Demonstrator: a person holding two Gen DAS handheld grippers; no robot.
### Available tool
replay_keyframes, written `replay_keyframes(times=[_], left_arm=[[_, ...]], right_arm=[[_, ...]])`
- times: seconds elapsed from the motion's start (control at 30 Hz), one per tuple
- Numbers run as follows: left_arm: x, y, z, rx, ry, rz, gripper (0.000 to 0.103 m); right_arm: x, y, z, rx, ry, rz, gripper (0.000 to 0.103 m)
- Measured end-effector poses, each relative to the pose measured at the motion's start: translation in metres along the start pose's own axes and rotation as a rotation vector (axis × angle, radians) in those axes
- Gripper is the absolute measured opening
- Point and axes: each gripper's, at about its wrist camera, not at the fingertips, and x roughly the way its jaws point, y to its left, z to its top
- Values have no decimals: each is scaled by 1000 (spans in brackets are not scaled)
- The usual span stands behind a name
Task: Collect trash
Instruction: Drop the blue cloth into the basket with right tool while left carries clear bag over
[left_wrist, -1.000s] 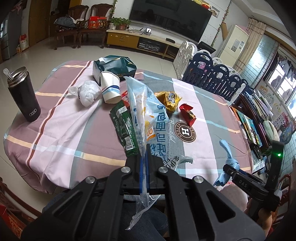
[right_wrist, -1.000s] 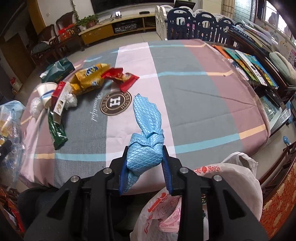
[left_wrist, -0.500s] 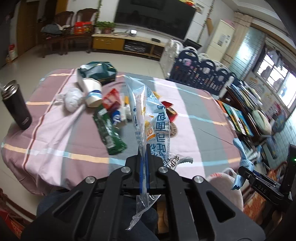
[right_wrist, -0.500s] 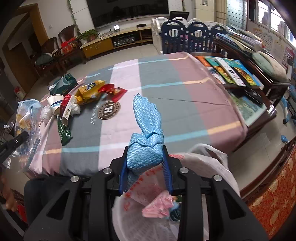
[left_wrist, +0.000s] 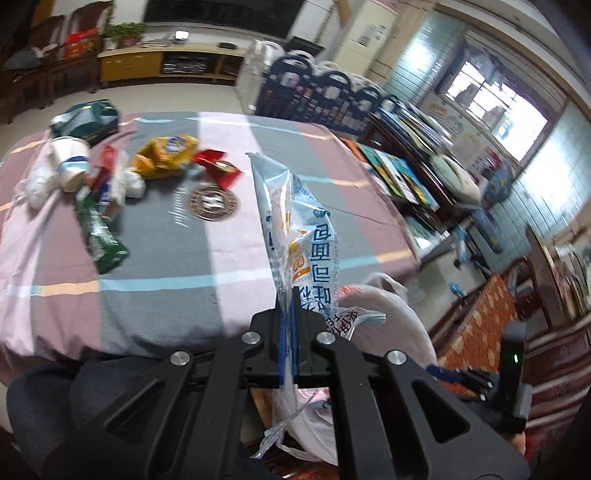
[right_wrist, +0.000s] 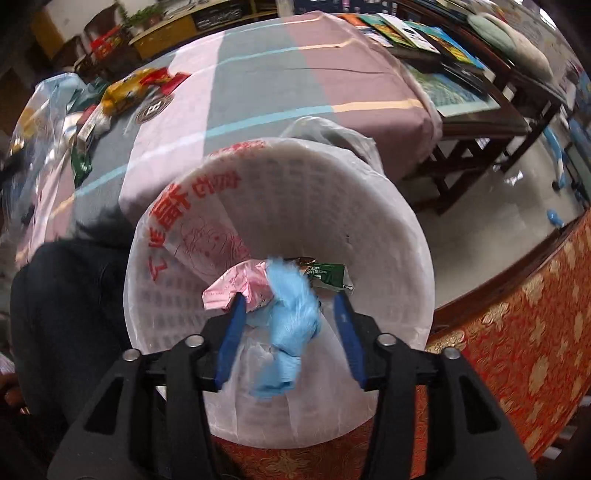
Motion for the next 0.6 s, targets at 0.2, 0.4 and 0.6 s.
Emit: replay_keyframes(times=[0.2, 0.4, 0.6], left_arm=[[32, -77, -38, 262, 154, -215, 3], [54, -108, -65, 435, 216, -198, 46], [49, -9, -16, 124, 131, 9, 48]], right_arm=[[-44, -40, 20, 196, -174, -13, 65], [-58, -87, 26, 371, -219, -19, 65], [-41, -80, 33, 370, -183, -6, 65]])
